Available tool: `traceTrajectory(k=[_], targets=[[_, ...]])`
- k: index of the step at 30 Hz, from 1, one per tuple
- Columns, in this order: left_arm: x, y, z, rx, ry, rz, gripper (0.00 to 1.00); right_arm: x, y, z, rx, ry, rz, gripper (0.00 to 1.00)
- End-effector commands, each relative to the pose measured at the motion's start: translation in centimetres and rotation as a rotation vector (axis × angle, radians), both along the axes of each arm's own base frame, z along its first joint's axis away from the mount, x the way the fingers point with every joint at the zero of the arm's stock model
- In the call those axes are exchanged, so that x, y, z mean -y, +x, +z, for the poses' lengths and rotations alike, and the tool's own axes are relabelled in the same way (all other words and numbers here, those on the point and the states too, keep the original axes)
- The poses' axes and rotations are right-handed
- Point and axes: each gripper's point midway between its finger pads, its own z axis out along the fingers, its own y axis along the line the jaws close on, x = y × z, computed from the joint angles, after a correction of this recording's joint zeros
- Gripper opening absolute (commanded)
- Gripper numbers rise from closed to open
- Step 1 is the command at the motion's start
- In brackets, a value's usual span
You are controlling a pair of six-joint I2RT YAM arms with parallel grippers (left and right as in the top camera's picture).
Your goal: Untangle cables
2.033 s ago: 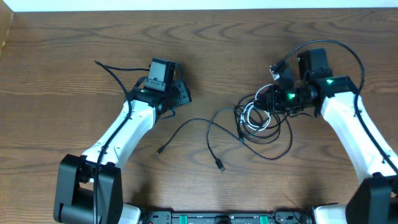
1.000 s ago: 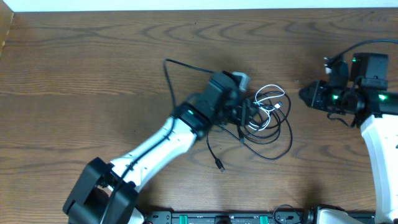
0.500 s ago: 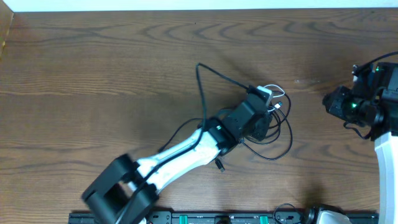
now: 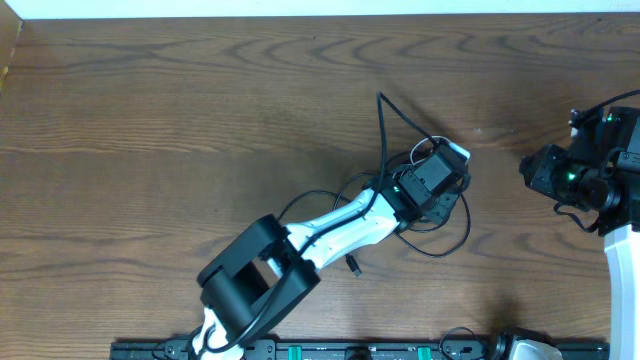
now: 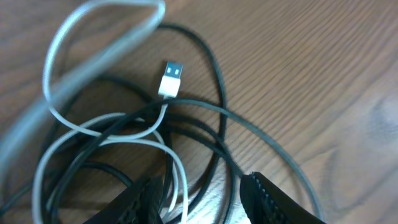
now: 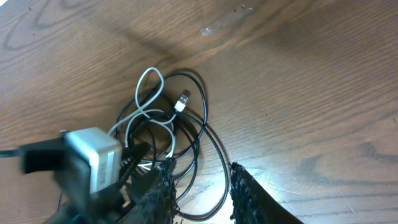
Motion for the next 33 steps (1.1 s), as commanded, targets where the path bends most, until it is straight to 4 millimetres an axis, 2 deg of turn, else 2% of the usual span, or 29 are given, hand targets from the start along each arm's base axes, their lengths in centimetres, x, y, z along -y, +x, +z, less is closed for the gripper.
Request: traceTrajectory(k=[1,12,16,33], targets=[[0.2,0.2,-1.1,0.013,0.026,-0.016,0.48,0.3,-0.2,0.3,0.005,-0.006,-0.021,0.27],[-0.1,0.0,-3.9,-0.014,0.070,-0.022,0.46,0.3,-0.2,0.3,0.005,-0.006,-0.021,0.29],[0.0,0.0,-4.9,-0.019,0.078,-0.022,0.42,0.3,-0.2,0.3,0.003,-0.006,-0.021,0.29],[0.7,0.7,-4.1,0.038,0.057,-0.052,0.39,0.3,-0.3,0.2,-0.002,-0.007,-0.022,0.31]])
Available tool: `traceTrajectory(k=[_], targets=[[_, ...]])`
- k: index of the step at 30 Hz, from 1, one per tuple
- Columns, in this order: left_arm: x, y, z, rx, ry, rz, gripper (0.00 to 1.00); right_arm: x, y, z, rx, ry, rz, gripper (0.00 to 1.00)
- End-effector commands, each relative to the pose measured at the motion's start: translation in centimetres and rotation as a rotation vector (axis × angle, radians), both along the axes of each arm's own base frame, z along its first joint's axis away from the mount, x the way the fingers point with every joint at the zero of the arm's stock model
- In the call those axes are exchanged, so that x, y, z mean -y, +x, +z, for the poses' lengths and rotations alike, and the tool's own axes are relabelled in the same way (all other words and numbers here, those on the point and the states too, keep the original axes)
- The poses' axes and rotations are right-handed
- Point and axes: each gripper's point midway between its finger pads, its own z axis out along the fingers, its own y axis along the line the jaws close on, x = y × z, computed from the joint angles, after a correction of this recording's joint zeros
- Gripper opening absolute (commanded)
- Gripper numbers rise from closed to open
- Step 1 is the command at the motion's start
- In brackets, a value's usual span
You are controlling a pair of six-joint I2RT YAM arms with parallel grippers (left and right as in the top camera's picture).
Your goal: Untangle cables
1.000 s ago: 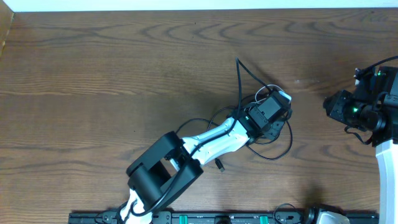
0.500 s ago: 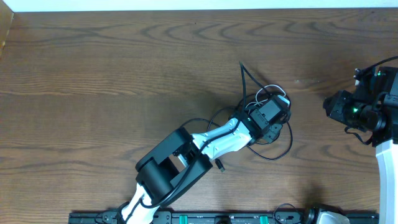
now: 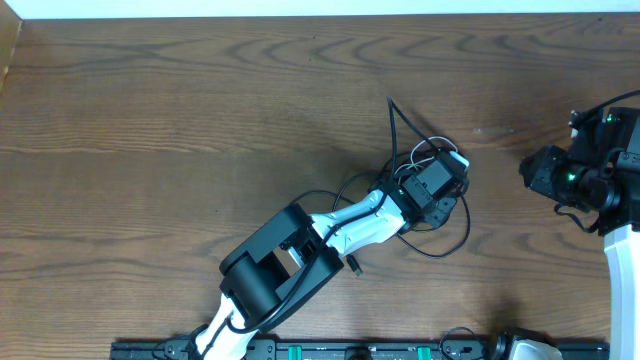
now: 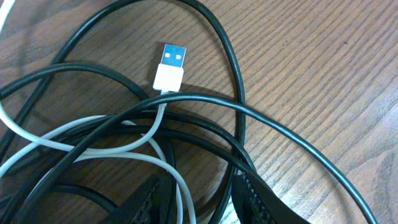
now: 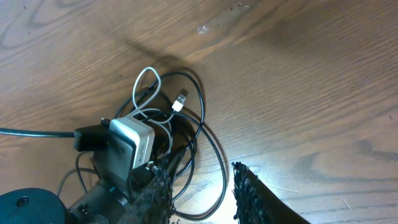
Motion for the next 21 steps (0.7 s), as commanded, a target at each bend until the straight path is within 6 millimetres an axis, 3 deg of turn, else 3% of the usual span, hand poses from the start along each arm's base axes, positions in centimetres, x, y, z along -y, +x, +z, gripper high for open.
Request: traceTrajectory(k=[1,8,14,21], targets=[[0.2,0.2,-0.1,0.024,0.015,-0.018,0.39,0.2,-0.2,0.3,0.005,-0.003,-0.018,0.31],[0.1,0.1,-0.5,0.018,0.024,-0.018,0.34,0.2,-0.3,0.2,0.000,-0.001,-0.019,0.32],[-0.3,-0.1,-2.3,-0.001,0.054,-0.021,0.31,0.2,-0.4,0.2,-0.006,-0.001,-0.019,0.32],[-0.3,-0.1,-2.4,-0.004,0.058,-0.021,0.27,0.3,-0.4,0.1,-0.008,-0.004,-0.021,0.32]])
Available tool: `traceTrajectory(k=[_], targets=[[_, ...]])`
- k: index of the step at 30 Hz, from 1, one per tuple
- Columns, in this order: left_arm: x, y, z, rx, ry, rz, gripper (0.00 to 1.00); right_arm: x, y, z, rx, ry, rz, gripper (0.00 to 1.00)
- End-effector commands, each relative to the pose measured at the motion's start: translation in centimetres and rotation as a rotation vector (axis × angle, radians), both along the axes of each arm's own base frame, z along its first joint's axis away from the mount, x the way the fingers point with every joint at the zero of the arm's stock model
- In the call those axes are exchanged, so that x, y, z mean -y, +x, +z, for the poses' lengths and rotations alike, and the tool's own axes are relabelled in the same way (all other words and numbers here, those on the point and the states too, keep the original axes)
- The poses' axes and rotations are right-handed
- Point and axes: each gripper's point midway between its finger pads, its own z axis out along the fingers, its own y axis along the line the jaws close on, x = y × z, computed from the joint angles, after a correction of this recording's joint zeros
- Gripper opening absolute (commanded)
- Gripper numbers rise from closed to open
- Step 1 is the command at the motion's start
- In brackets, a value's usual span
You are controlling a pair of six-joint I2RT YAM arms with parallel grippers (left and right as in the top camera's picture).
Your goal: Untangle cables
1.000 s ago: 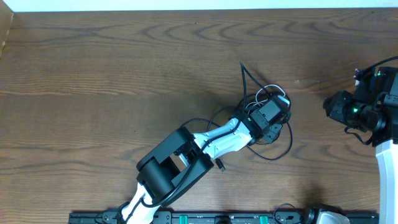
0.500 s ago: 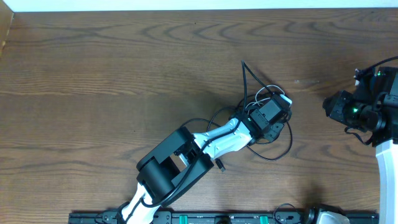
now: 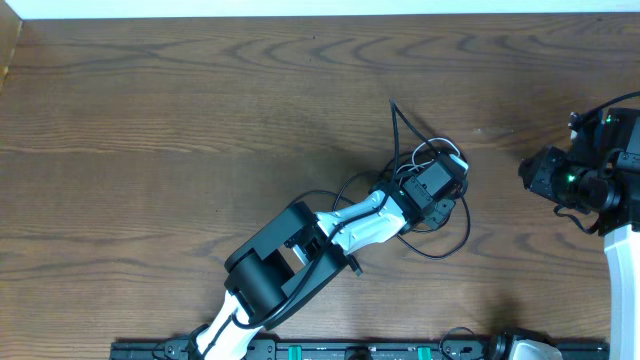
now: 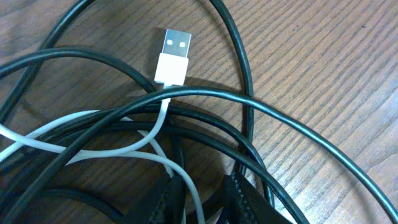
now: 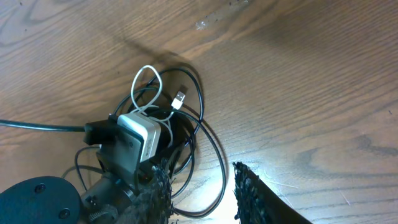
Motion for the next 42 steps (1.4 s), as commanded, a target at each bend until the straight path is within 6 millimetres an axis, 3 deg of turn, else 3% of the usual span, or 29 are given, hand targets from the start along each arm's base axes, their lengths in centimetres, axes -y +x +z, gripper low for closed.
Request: traceTrajectory(k=[1,4,6,12,17,20,26,29,33,37,42], targets=[[-0.2,0.0,-1.2,0.000,0.034,-0.006,0.26,0.3,-0.1,0.3,0.006,-0.009,-0.021,0.32],[-0.2,0.0,-1.2,0.000,0.034,-0.006,0.19,0.7,-0.3,0.2,-0.002,-0.024,-0.031,0.32],[-0.2,0.0,-1.2,0.000,0.034,-0.005,0.08,0.7,-0.3,0.1,-0.005,-0.026,-0.032,0.32],[-0.9,0.7,0.4,0.038,0.047,0.024,0.08,0.7,-0.3,0.1,-0.005,-0.025,-0.032,0.32],[-1.6,1.2,4.8,0.067,0.007,0.042,0.08,0.7,-0.3,0.1,-0.005,-0.025,-0.032,0.32],[-2.7,2.0,8.7,0.097,-0.035,0.070,0.08,0.7,-0.3,0.1,-0.005,-0.025,-0.032,0.32],[-6.8,4.3,17.2,0.168,-0.150,0.182,0.07,0.7,-0.2,-0.2,-0.019,-0.010,-0.050,0.31],[-9.4,4.9,20.2,0.165,-0.207,0.273,0.07,0.1,-0.1,-0.7,-0.040,0.013,-0.057,0.30],[-12.5,4.9,22.3,0.149,-0.225,0.343,0.07,-0.8,0.3,-1.7,-0.073,0.020,-0.023,0.30],[-14.6,4.5,23.1,0.113,-0.237,0.401,0.07,-1.7,0.6,-2.9,-0.121,0.042,-0.011,0.30],[-14.0,3.1,25.3,0.059,-0.345,0.312,0.07,-4.6,1.4,-4.5,-0.169,0.116,0.080,0.31]])
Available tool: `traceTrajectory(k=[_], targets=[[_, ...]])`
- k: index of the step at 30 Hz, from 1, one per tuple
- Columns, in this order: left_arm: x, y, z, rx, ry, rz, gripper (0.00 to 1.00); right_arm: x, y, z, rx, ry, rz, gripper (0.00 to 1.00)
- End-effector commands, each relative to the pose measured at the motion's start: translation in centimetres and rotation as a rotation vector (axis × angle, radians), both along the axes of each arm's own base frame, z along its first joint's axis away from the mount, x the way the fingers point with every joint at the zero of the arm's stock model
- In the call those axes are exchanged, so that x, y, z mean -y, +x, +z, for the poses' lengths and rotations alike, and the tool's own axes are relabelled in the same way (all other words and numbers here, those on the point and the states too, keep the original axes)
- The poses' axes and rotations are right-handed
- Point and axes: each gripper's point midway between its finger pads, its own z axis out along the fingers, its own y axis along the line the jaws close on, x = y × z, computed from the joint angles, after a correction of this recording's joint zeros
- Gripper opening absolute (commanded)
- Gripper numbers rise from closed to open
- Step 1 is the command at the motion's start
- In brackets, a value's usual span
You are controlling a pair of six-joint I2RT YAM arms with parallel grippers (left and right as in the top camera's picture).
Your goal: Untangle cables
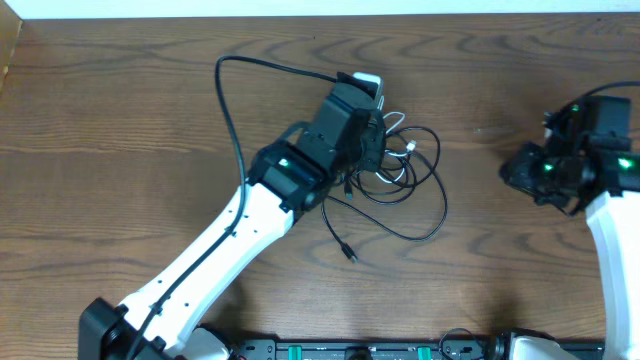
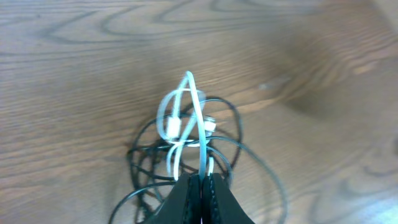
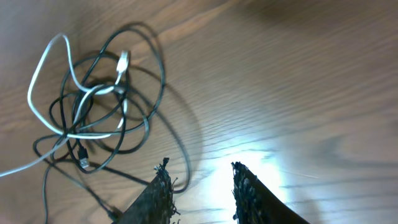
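A tangle of black cable [image 1: 425,200] and white cable [image 1: 408,147] lies on the wooden table right of centre. In the left wrist view my left gripper [image 2: 200,179] is shut on a white cable strand [image 2: 188,77], which rises in a loop above the heap of black loops [image 2: 140,163]. From overhead the left gripper [image 1: 372,140] sits at the tangle's left edge. One black plug end [image 1: 350,253] trails toward the front. My right gripper [image 3: 200,183] stands open and holds nothing. It is off to the right of the tangle [image 3: 93,106] and apart from it.
The left arm's own black camera lead [image 1: 228,85] arcs over the table at the back. A black rail [image 1: 350,350] runs along the front edge. The right arm [image 1: 600,190] stands at the right edge. Bare wood [image 1: 120,150] lies to the left.
The left gripper was low over the heap, slightly open astride a white strand. Now it is shut on that strand and raised, and the tangle sits further back and left. The right arm has shifted slightly left.
The left gripper hovered open over the tangle, then sat closer among the black loops near the white USB plug, its jaws narrowing. Now it grips the white cable above the table, and the heap lies looser and spread. The right gripper stayed open at the right.
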Motion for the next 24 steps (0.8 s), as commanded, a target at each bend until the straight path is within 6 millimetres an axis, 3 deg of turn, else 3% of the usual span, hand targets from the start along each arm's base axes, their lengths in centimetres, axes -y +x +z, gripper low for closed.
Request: traceTrajectory(k=[1,8,11,19,24], targets=[[0.5,-1.2,3.1,0.002,-0.118,-0.067,0.08,-2.7,0.5,-1.1,-0.034,0.077,0.063,0.31],[-2.0,-1.3,6.9,0.094,-0.159,-0.046,0.08,-6.6,1.7,-4.3,-0.100,0.090,0.182,0.37],[-2.9,-1.2,7.6,0.120,-0.151,-0.038,0.08,-8.3,1.9,-5.5,-0.122,0.101,0.231,0.41],[-5.7,-0.4,5.4,0.080,-0.044,0.070,0.08,-13.3,1.6,-7.5,-0.147,0.169,0.412,0.43],[-7.1,-0.3,4.6,0.069,0.018,0.127,0.08,-16.3,0.6,-7.1,-0.132,0.224,0.525,0.43]])
